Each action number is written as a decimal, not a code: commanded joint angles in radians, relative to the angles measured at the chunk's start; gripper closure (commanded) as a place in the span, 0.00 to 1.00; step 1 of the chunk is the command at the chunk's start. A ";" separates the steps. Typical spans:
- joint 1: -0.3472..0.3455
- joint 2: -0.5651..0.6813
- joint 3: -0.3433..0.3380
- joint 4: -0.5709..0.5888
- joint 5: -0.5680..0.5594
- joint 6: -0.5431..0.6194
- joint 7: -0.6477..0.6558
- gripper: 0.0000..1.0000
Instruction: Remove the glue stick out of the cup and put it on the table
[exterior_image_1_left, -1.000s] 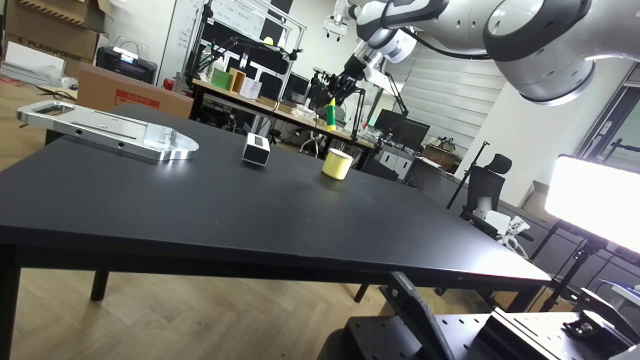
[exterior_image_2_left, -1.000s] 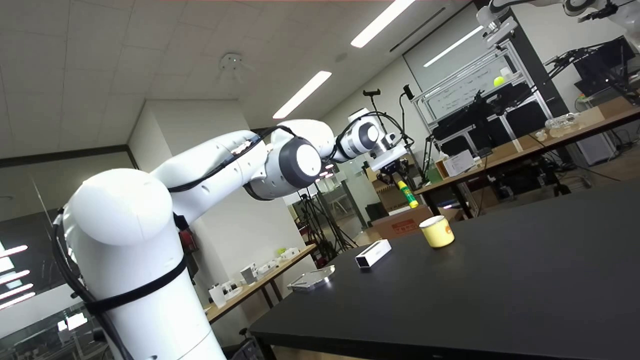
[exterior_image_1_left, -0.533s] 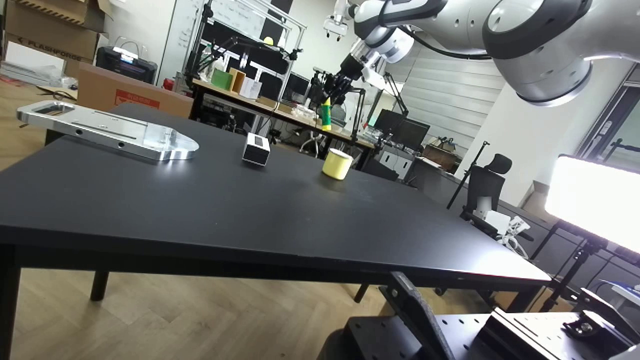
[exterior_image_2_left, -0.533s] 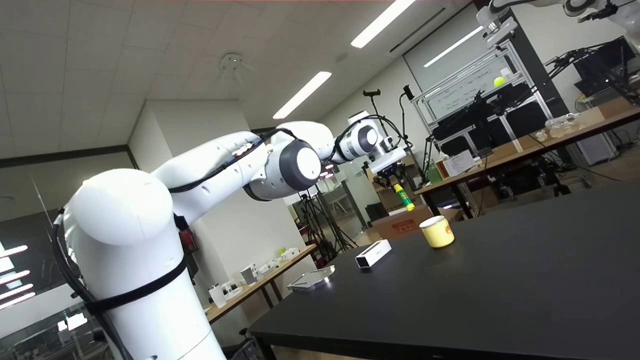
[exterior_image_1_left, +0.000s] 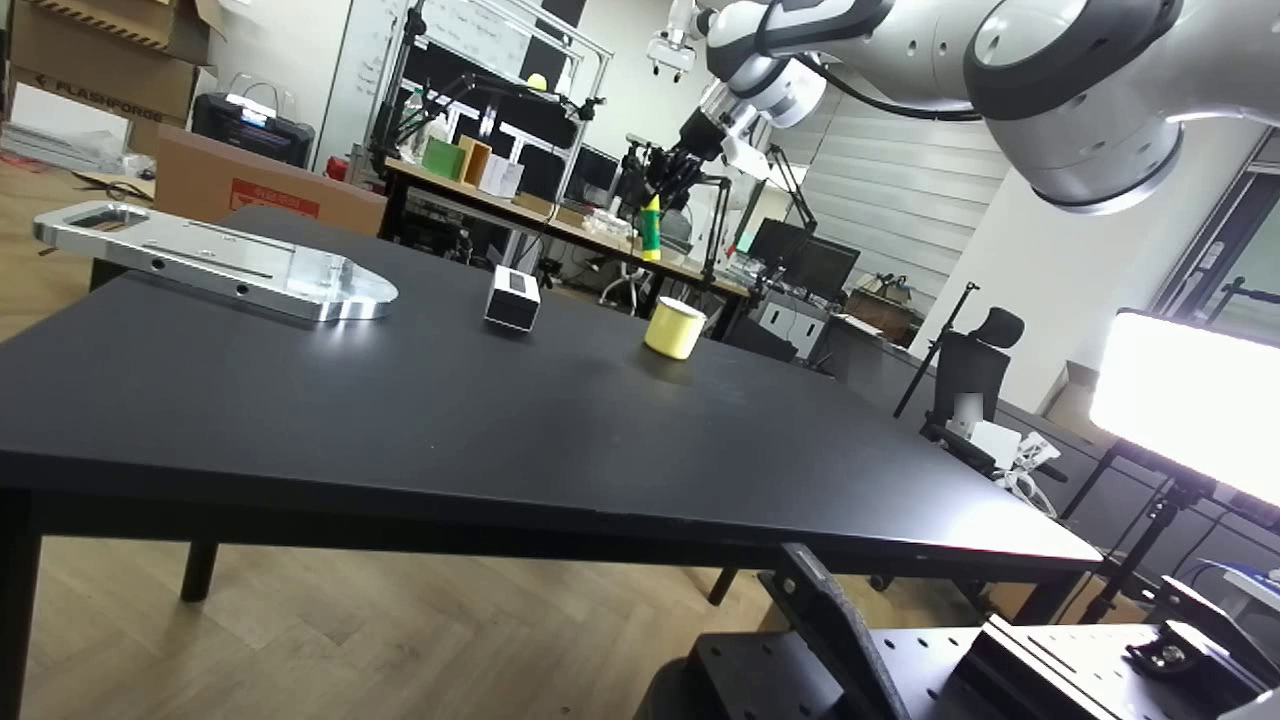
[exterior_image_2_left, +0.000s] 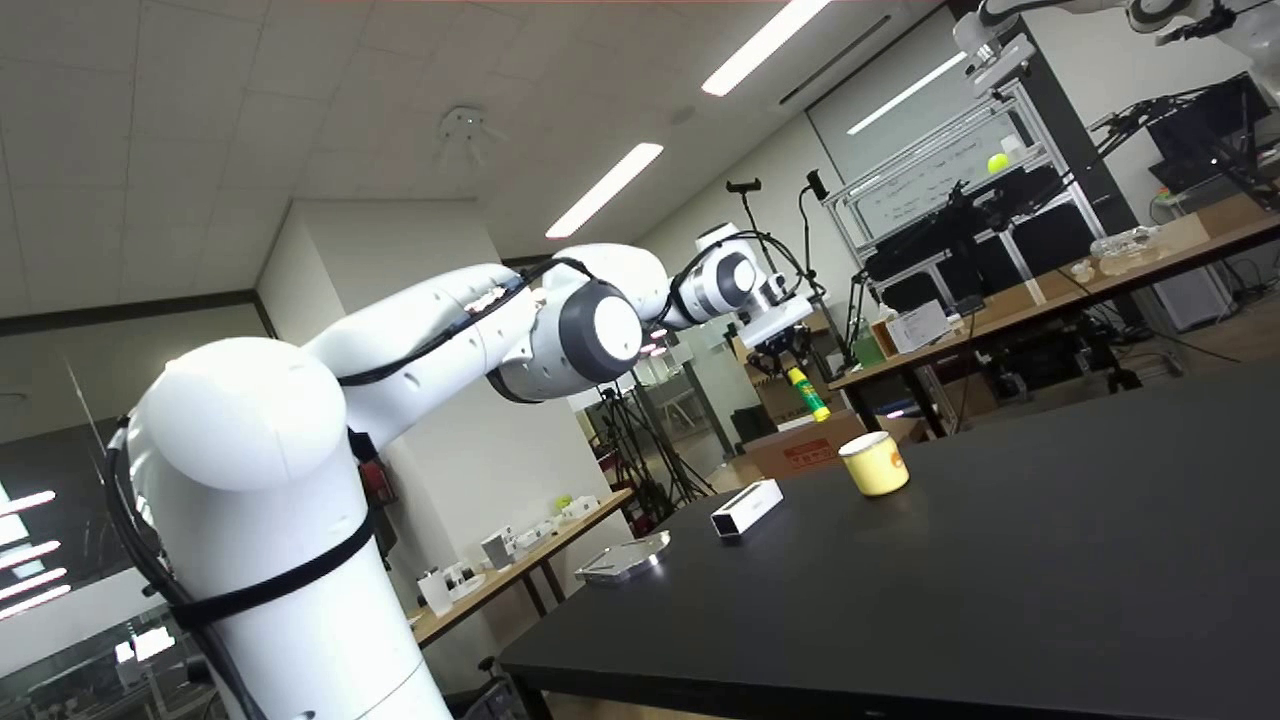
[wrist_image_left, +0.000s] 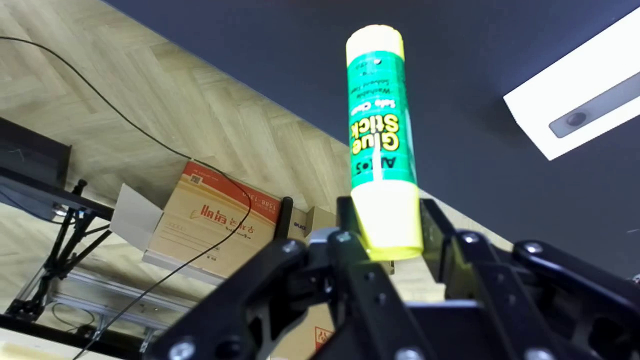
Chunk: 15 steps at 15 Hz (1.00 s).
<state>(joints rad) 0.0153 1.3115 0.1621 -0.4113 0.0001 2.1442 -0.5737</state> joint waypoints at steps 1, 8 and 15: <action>0.017 0.047 0.012 0.027 0.007 0.130 -0.007 0.91; 0.037 0.133 0.107 0.013 0.040 0.420 -0.109 0.91; 0.006 0.167 0.250 -0.059 0.100 0.483 -0.337 0.91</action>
<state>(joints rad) 0.0453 1.4784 0.3494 -0.4370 0.0617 2.6119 -0.8190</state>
